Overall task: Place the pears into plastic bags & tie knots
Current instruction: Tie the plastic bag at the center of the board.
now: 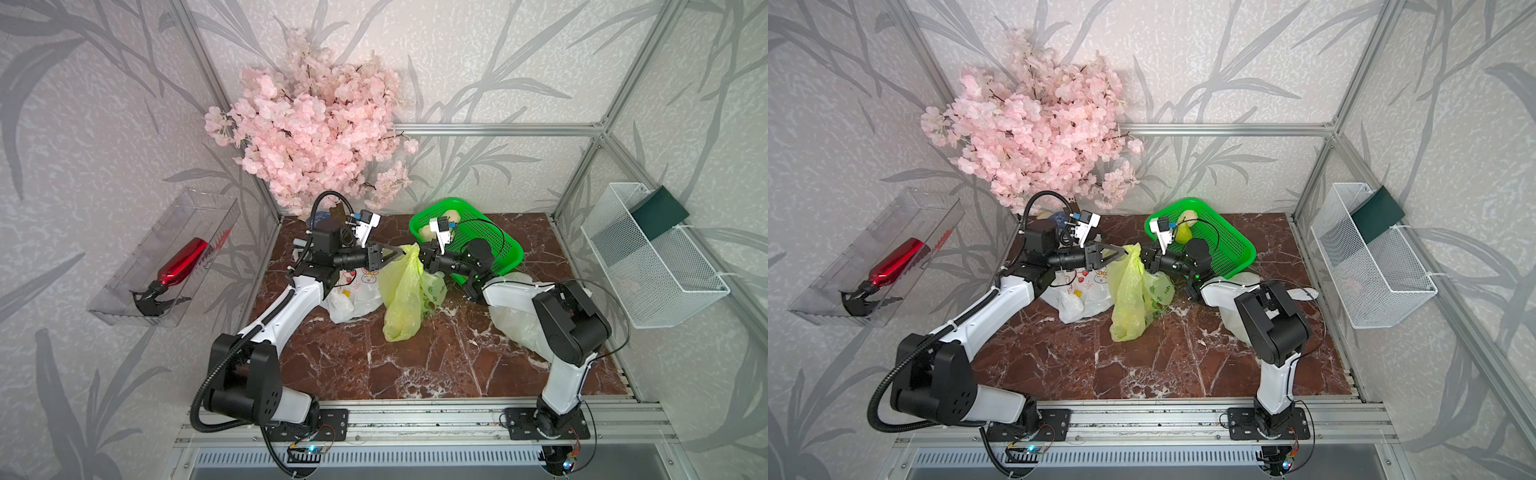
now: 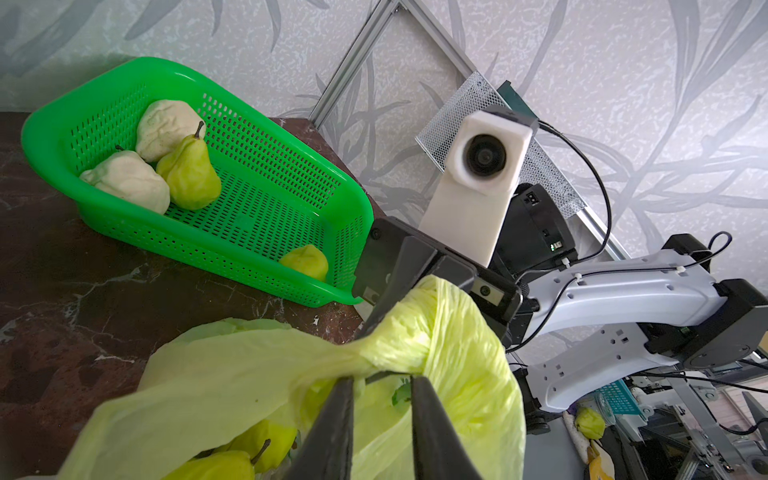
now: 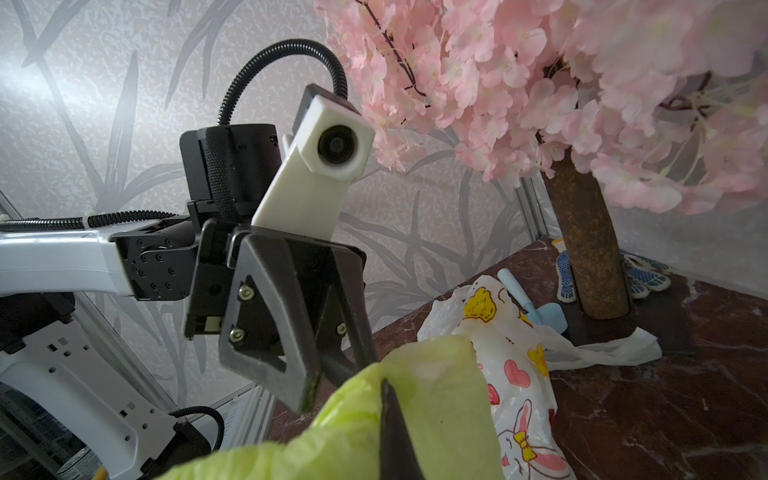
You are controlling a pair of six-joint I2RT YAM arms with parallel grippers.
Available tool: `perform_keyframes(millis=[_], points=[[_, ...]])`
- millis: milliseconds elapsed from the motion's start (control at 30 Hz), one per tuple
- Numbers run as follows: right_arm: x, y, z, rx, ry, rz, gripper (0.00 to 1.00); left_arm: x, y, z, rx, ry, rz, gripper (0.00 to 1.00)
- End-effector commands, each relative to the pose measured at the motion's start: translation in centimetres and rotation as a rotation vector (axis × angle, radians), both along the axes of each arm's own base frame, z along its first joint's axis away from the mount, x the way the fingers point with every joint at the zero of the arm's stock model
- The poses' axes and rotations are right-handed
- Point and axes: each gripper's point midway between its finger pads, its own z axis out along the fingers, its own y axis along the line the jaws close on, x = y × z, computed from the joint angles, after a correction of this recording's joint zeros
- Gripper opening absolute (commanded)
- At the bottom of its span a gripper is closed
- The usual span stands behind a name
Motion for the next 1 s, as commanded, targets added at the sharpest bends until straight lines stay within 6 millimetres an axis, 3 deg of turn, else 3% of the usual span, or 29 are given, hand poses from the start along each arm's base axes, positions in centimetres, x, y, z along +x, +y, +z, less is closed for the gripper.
perform_keyframes(millis=[0,200,500,800,967], points=[[-1.1,-0.2,3.4,0.034,-0.088,0.015,0.00,-0.4,0.6,0.2,0.021,0.001,0.005,0.26],[-1.3,-0.1,3.5,0.034,-0.090,0.029,0.00,-0.3,0.1,-0.5,-0.026,0.040,0.012,0.34],[-1.6,0.2,3.2,0.029,-0.081,0.042,0.00,0.9,-0.4,1.9,-0.097,0.011,0.001,0.40],[-1.7,0.2,3.3,0.031,-0.083,0.047,0.00,1.0,-0.6,2.0,-0.106,0.021,-0.019,0.07],[-1.8,0.1,3.4,0.033,-0.080,0.049,0.00,1.3,-0.3,1.8,-0.093,0.025,-0.003,0.00]])
